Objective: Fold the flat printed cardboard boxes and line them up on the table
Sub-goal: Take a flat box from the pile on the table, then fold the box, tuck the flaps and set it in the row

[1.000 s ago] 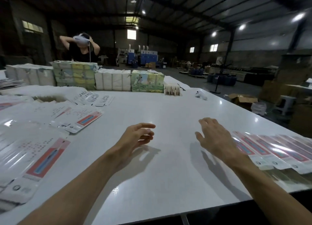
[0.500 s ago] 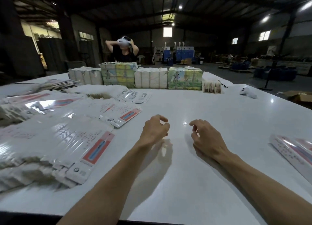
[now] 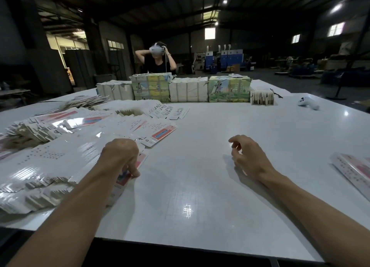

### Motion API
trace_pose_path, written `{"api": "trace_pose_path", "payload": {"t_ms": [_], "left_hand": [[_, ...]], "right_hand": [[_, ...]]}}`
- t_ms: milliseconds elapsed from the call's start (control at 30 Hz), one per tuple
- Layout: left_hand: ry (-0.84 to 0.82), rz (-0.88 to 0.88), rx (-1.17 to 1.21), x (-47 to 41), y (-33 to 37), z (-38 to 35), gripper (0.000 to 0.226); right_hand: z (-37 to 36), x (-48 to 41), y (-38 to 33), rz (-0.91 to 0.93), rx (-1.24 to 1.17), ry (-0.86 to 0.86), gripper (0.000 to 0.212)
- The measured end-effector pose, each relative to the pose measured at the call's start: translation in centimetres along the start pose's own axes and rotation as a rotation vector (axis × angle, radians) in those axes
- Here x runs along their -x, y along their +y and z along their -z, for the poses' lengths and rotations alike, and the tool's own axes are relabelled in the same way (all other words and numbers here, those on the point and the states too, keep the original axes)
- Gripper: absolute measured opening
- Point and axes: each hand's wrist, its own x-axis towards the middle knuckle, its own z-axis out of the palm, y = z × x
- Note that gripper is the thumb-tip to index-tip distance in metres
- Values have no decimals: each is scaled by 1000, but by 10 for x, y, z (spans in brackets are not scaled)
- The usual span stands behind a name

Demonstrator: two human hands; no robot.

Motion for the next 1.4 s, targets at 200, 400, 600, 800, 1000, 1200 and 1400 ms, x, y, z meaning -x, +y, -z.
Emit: {"api": "trace_pose_path", "payload": {"t_ms": [200, 400, 600, 800, 1000, 1200, 1400], "left_hand": [[34, 23, 42, -5, -12, -1, 88], [81, -64, 253, -20, -25, 4, 77], [-133, -411, 879, -17, 12, 32, 31], [-794, -668, 1651, -5, 93, 22, 44], [-809, -727, 1768, 3, 175, -12, 49], [-721, -725, 1838, 7, 197, -41, 63], [-607, -714, 1795, 4, 194, -45, 67]], "right_hand": [[0, 2, 2, 43, -54, -14, 37], [-2, 2, 2, 66, -74, -55, 40], [-2, 1, -1, 69, -118, -63, 37], [1, 1, -1, 20, -223, -5, 32], [9, -1, 6, -137, -373, 145, 24], [8, -9, 8, -163, -383, 302, 29], [14, -32, 0, -7, -322, 81, 33]]}}
